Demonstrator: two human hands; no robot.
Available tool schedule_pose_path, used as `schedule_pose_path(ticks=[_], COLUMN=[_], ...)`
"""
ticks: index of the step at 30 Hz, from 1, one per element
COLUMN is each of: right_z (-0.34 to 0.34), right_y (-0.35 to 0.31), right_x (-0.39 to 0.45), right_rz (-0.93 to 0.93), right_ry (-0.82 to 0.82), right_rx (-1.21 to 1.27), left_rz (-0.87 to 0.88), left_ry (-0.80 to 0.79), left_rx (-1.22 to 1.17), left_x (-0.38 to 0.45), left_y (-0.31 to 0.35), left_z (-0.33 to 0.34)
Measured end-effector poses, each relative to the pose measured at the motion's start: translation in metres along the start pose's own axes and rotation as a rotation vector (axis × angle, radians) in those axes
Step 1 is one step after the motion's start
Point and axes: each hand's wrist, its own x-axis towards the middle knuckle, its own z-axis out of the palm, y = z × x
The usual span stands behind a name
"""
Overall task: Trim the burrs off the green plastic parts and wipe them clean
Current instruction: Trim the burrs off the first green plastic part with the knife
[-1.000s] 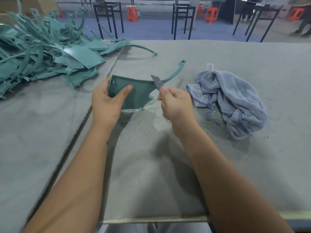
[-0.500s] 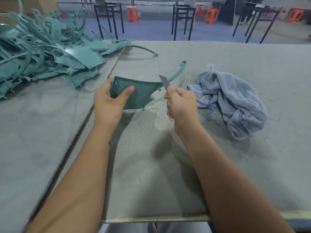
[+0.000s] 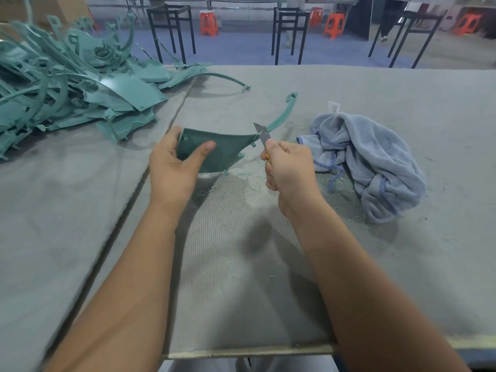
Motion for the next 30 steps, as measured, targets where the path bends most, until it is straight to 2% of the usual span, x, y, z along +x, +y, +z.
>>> schedule_pose_path(ticks=[9,13,16,20,24,30], right_z=[0.011,0.005,0.0,0.012,0.014,0.007], right_y=[0.001,0.001,0.002,0.007,0.005,0.002], right_x=[-0.003,0.002,0.004,-0.002,-0.004,-0.004], right_rz=[0.078,0.096,0.085,0.054,0.047,0.143], right_ry=[-0.099,0.004,0.046,-0.025,-0.076,-0.14], right_rx=[0.12,0.216,0.16,0.094,0.119,0.216], left_rz=[0.038,0.029,0.025,0.072,0.07,0.109], left_ry=[0.045,0.059,0.053,0.051,0.077,0.064], left_rx=[0.085,0.114,0.119,0.193,0.157,0.202], left_x=[0.0,0.0,0.0,0.0,0.0,-0.001], left_y=[-0.004,-0.004,-0.004,-0.004,-0.007,-0.007], left_z=[0.003,0.003,0.004,0.004,0.003,0.005])
